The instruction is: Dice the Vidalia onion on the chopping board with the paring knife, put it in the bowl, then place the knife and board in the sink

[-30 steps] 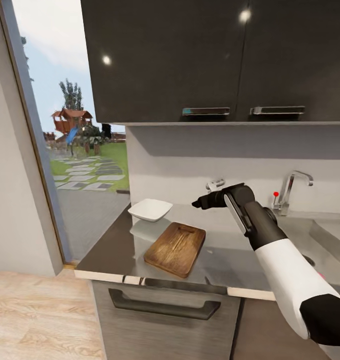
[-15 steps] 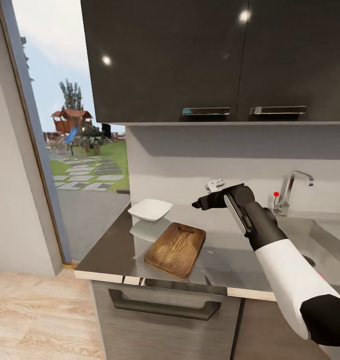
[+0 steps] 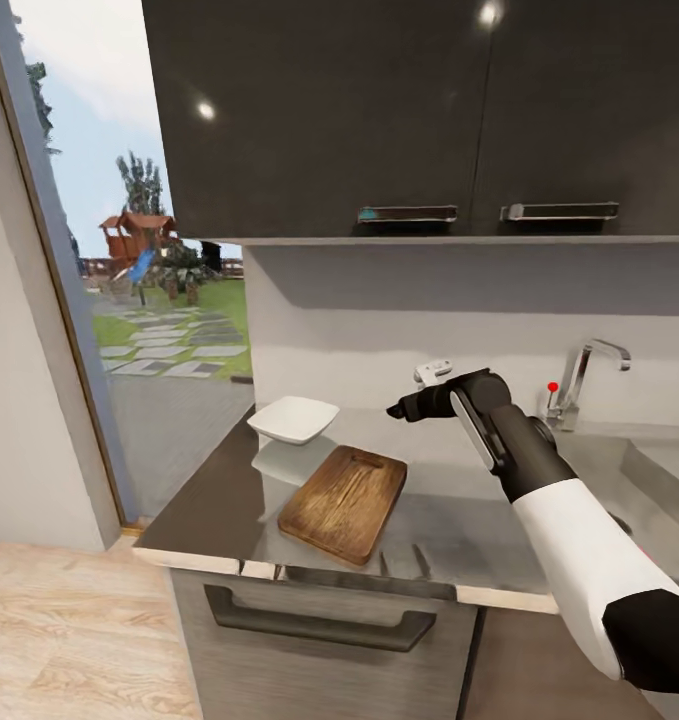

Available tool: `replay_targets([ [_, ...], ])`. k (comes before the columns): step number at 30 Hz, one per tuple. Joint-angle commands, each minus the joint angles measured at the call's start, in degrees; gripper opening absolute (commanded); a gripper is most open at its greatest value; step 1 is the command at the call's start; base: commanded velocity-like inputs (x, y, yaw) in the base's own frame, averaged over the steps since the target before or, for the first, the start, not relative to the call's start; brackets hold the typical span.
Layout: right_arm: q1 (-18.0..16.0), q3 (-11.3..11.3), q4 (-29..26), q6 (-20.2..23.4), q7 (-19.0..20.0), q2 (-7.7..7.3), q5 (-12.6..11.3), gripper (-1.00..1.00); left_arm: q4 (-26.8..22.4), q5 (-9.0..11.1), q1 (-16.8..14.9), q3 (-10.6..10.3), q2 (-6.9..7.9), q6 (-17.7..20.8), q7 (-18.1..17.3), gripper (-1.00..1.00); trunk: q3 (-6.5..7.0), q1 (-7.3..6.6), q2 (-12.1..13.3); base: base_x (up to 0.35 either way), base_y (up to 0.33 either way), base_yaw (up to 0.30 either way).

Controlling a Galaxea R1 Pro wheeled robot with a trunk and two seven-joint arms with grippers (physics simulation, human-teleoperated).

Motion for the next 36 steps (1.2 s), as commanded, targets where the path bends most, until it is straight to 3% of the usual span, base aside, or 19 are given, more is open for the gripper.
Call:
replay_targets([
  [1,0.0,0.2,0.1,0.2,0.1,-0.08,0.0,1.00,-0.1,0.1,0.0,0.0,-0.01,-0.1,0.0,1.00,-0.15,0.02,0.0,0.196,-0.187,0.000],
  [3,0.0,0.8,0.2,0.2,0.1,-0.09,0.0,1.00,-0.1,0.1,0.0,0.0,0.01,-0.1,0.0,1.00,-0.34,0.02,0.0,0.197,-0.188,0.000],
  [5,0.0,2.8,0.2,0.2,0.8,-0.42,0.0,1.00,-0.1,0.1,0.0,0.0,0.04,-0.1,0.0,1.00,-0.52,0.02,0.0,0.170,-0.165,0.000],
  [6,0.0,8.0,0.2,0.1,4.5,-2.10,0.0,1.00,-0.1,0.1,0.0,0.0,0.07,-0.1,0.0,1.00,-0.61,0.02,0.0,0.084,-0.104,0.000],
  [9,0.0,12.8,0.2,-0.6,10.2,-3.72,0.2,1.00,-0.1,0.1,0.0,0.0,0.08,-0.1,0.0,1.00,-0.89,0.02,0.0,0.046,-0.060,0.000],
  [12,0.0,15.1,0.2,-1.7,14.7,-4.96,0.7,1.00,-0.1,0.1,0.0,0.0,0.08,-0.1,0.0,1.00,-1.13,0.02,0.0,0.014,-0.018,0.000],
  [36,0.0,15.5,0.0,-4.2,15.9,-5.24,0.6,1.00,-0.1,0.1,0.0,0.0,0.08,-0.2,0.0,1.00,-1.25,0.02,0.0,0.000,0.000,0.000],
])
